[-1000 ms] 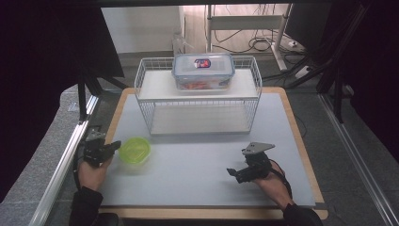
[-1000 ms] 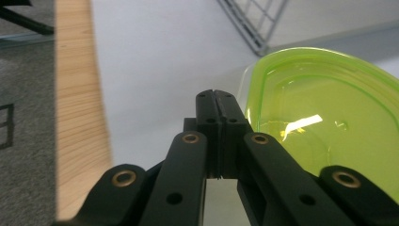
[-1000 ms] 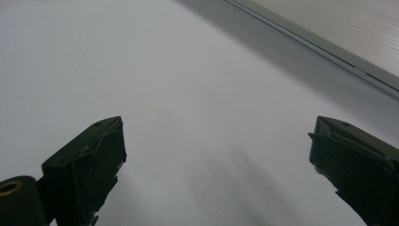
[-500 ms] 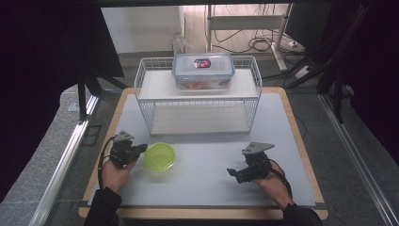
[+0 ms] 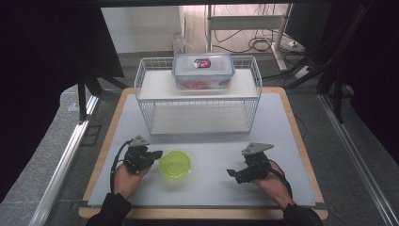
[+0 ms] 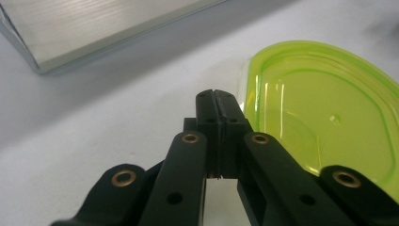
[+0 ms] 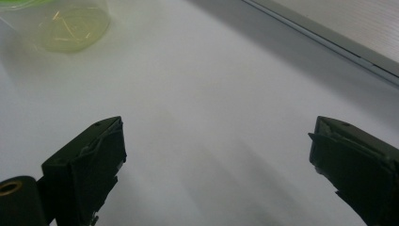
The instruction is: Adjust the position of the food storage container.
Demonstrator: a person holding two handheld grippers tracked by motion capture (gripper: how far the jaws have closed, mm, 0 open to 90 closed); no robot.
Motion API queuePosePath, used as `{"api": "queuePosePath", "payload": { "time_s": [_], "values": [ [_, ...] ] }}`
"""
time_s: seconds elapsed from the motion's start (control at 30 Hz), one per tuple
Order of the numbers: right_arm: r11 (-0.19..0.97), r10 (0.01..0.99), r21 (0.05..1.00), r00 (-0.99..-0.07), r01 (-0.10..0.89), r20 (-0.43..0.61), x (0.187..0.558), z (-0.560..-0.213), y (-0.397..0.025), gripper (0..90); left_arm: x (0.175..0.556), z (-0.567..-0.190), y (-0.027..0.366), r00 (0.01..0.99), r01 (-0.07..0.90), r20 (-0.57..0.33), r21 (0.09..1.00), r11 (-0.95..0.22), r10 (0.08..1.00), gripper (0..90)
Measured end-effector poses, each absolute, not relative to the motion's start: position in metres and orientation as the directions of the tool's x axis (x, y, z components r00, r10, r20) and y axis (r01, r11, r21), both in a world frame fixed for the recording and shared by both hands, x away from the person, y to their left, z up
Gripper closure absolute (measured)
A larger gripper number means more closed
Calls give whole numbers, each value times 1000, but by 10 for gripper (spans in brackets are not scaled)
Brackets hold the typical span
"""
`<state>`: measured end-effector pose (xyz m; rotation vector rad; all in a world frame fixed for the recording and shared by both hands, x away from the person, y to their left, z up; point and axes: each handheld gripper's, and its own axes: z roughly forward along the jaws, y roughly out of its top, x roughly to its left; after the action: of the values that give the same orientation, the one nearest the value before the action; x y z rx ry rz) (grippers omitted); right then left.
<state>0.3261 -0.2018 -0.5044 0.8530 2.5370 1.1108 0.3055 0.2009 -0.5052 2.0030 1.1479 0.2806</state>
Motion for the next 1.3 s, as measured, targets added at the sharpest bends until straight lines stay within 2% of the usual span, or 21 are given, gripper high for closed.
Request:
{"api": "queuePosePath", "payload": {
  "time_s": [0.23, 0.4, 0.63, 0.73, 0.87, 1.03, 1.13, 1.3],
  "values": [
    [566, 582, 688, -811, 455, 57, 324, -509, -195, 16, 291, -505, 201, 576, 643, -216, 715, -274, 789, 900],
    [574, 584, 660, -807, 485, 86, 322, -511, -192, 42, 280, -508, 193, 600, 650, -225, 696, -305, 767, 899],
    [560, 580, 672, -808, 485, 99, 316, -502, -190, 316, 272, -513, 179, 638, 648, -223, 673, -357, 737, 898],
    [595, 537, 659, -838, 460, 101, 309, -501, -182, 537, 271, -515, 173, 651, 649, -233, 664, -372, 722, 898],
    [626, 457, 659, -881, 418, 124, 298, -501, -164, 719, 272, -519, 170, 654, 658, -239, 647, -385, 718, 898],
    [668, 367, 654, -922, 354, 123, 280, -503, -134, 745, 273, -519, 174, 638, 668, -233, 642, -377, 734, 890],
    [679, 342, 657, -933, 327, 111, 276, -505, -120, 759, 272, -520, 182, 619, 683, -250, 640, -353, 744, 888],
    [656, 330, 682, -936, 323, 125, 277, -506, -109, 839, 266, -524, 185, 624, 692, -273, 628, -356, 732, 881]
  ]
}}
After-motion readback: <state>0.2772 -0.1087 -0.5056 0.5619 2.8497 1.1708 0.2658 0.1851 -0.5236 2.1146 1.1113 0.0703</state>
